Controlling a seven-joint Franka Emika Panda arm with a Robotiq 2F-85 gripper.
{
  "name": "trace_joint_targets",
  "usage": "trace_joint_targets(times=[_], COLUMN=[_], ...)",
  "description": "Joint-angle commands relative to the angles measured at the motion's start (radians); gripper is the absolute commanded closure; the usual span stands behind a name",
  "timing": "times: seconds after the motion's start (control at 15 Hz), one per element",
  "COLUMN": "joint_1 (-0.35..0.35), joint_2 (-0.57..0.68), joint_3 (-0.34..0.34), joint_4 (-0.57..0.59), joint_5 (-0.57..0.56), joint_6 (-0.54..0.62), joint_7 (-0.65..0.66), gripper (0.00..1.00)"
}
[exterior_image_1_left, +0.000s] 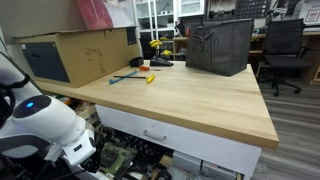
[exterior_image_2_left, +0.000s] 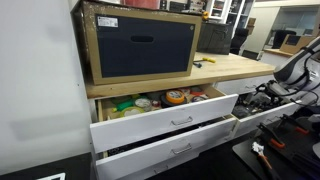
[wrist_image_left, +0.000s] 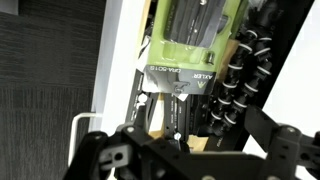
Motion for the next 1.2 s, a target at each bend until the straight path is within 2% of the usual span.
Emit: trace_joint_targets(times=[0.0, 0.47, 0.67, 1.13], joint_1=[0.063, 0.133, 0.180, 0.333], joint_2=[-0.017, -0.026, -0.023, -0.002], joint_3=[-0.001, -0.018, -0.066, -0.232], joint_4=[0.077, 0.230, 0.289, 0.393], joint_5=[0.086, 0.268, 0.335, 0.435], joint_6=[-0.091, -0.227, -0.257, -0.287], joint_7=[0.082, 0.082, 0.079, 0.069], gripper=[0.00, 0.00, 0.00, 0.00])
